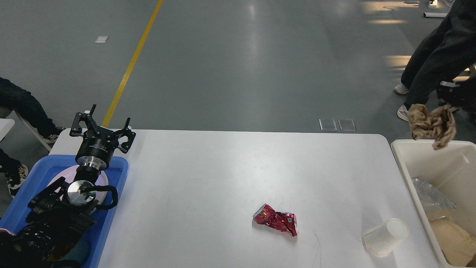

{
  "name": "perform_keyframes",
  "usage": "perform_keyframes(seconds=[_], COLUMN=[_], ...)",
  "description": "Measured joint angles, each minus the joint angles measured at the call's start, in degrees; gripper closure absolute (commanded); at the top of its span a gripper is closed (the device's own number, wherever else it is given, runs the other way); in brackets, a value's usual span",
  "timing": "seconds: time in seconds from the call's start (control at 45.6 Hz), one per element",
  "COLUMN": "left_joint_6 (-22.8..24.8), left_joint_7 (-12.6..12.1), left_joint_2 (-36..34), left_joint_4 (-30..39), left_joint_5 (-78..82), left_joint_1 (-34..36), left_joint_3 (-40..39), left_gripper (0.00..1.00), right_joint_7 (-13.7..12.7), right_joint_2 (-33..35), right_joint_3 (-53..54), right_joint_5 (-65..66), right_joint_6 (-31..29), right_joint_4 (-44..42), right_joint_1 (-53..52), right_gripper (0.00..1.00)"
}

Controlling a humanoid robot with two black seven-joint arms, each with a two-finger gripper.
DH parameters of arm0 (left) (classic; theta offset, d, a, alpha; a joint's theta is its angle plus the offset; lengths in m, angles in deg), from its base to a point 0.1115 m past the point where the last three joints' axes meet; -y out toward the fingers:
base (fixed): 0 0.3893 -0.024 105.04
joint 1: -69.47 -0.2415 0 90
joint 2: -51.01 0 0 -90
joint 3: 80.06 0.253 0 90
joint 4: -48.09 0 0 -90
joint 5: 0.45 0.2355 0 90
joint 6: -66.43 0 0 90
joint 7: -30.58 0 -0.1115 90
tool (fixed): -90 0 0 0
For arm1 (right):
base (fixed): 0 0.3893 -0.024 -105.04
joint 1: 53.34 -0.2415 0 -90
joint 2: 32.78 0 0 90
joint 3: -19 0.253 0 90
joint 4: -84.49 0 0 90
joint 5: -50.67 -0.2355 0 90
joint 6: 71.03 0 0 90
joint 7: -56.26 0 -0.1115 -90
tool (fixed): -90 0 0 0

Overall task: Tidy desktop
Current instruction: 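Lift the brown paper and drop it into the white bin, then lower the right gripper to the white paper cup and grasp it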

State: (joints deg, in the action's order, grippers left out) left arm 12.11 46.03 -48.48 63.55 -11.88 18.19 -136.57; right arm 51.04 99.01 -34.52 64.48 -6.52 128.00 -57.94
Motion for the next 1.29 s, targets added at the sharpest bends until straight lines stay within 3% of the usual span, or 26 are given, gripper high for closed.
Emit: perform_keyframes(seconds=[0.132,0.176,0.241,0.285,0.373,0.548,0.746,1.009,1.207,1.294], left_joint_6=[0.0,0.0,0.0,0.0,0.0,0.0,0.0,0.0,0.0,0.0], left_joint_7=[0.0,0.0,0.0,-0.1,-0.1,0.0,0.0,0.0,0.0,0.0], left_joint_2=[0.0,0.0,0.0,0.0,0.0,0.0,0.0,0.0,0.0,0.0], left_joint_4=[0.0,0.0,0.0,0.0,0.0,0.0,0.0,0.0,0.0,0.0], left_joint_5=[0.0,0.0,0.0,0.0,0.0,0.0,0.0,0.0,0.0,0.0], left_joint_1=[0.0,0.0,0.0,0.0,0.0,0.0,0.0,0.0,0.0,0.0], left_joint_3=[0.0,0.0,0.0,0.0,0.0,0.0,0.0,0.0,0.0,0.0], left_gripper=[0.03,0.03,0.03,0.03,0.03,0.03,0.03,0.03,0.03,0.03], right_joint_7=[0.2,0.2,0.3,0.3,0.5,0.6,0.5,0.2,0.2,0.3], right_joint_2=[2.5,3.0,3.3,3.3,2.4,-2.3,-3.9,-5.6,-13.1,-16.1], right_joint_3=[0.4,0.4,0.5,0.8,1.3,1.9,1.9,-3.6,-13.7,-15.9], right_joint_5=[-0.1,-0.1,-0.1,-0.1,0.0,0.0,0.0,0.8,0.9,0.7], right_joint_6=[9.2,12.4,16.8,19.1,22.1,23.9,23.3,22.3,21.0,16.7], right_joint_4=[-1.8,-2.1,-2.9,-4.1,-7.8,-15.5,-15.4,-3.1,10.6,16.4], right_joint_1=[9.0,11.7,16.3,19.5,25.6,35.3,36.1,19.8,3.8,-2.5], right_gripper=[1.00,0.84,0.41,0.19,0.00,0.00,0.00,0.00,0.00,0.00])
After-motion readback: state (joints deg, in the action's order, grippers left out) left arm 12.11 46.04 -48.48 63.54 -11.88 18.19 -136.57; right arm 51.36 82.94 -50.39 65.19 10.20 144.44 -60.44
